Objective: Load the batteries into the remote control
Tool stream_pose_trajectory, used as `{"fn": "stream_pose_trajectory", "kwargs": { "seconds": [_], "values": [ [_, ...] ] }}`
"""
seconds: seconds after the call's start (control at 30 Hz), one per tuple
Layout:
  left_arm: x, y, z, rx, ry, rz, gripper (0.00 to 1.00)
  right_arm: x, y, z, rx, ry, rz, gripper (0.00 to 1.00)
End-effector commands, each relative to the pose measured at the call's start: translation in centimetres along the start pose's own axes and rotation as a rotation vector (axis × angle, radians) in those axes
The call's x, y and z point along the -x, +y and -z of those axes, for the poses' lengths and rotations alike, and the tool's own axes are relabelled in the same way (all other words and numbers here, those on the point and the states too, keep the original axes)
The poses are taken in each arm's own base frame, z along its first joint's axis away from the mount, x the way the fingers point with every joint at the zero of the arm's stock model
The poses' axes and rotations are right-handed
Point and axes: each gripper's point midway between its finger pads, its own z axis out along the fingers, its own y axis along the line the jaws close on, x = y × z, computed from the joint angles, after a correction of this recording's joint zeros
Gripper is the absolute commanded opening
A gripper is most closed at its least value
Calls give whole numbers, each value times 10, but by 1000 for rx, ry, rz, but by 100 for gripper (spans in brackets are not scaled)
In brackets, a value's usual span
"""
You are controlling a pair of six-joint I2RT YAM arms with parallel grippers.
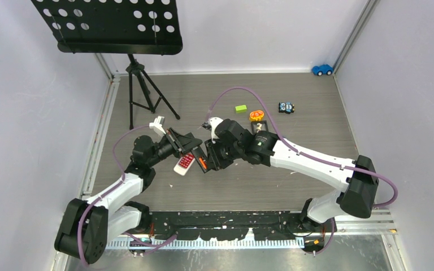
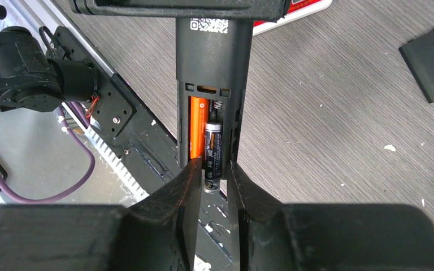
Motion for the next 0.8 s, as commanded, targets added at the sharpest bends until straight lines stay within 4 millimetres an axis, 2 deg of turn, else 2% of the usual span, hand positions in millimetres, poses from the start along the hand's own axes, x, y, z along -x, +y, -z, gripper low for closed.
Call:
{"fn": "stream_pose_trajectory", "kwargs": {
  "seconds": [0.0, 0.23, 0.4, 0.6, 0.73, 0.77],
  "values": [
    [6, -19, 0, -70, -22, -22, 0, 19, 11, 2, 20, -49, 7, 31],
    [7, -17, 0, -69, -33, -16, 0, 27, 10, 6, -1, -79, -23, 37],
    [10, -22, 1, -80, -50, 6, 0, 42, 12, 22, -1, -174, -104, 46],
    [19, -31, 4, -99, -103, 85, 0, 76, 9, 61, 18, -450, -277, 60],
    [28, -43, 6, -150, -152, 162, 0, 96, 3, 97, 176, -760, -539, 71],
    [31, -48, 7, -171, -163, 175, 0, 94, -2, 99, 209, -807, -589, 74]
  ]
}}
